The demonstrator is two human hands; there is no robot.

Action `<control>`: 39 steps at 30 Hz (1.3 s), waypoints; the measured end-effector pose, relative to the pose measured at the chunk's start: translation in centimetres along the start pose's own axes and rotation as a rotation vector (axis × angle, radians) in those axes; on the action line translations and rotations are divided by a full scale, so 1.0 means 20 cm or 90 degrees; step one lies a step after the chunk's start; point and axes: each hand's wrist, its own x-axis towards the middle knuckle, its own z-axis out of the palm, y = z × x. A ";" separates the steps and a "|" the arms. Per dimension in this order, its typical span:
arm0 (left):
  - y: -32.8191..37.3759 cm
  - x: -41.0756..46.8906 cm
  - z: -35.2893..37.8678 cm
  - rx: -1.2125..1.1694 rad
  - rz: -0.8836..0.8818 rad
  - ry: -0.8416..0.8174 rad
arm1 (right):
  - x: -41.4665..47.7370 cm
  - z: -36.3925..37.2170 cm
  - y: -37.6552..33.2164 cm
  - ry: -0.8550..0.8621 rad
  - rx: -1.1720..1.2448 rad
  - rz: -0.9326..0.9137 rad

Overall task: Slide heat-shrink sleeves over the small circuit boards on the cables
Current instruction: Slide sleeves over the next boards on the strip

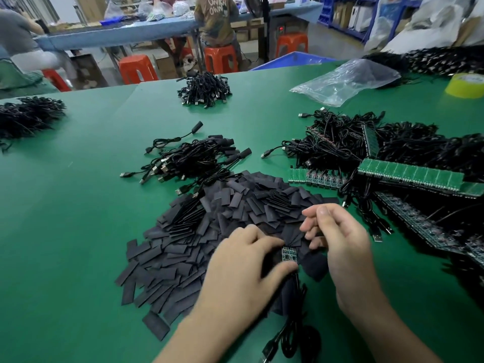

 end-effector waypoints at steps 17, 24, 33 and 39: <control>0.02 -0.03 0.04 -0.241 -0.013 0.063 | -0.02 -0.01 -0.02 -0.072 -0.153 -0.064; -0.05 -0.04 -0.02 -0.680 -0.141 0.095 | -0.05 -0.01 -0.05 -0.262 -0.230 -0.071; -0.08 -0.03 -0.03 -0.756 -0.176 0.042 | -0.07 0.02 -0.05 -0.314 -0.178 -0.054; -0.09 -0.04 -0.05 -0.819 -0.182 -0.007 | -0.07 0.03 -0.05 -0.350 -0.013 0.062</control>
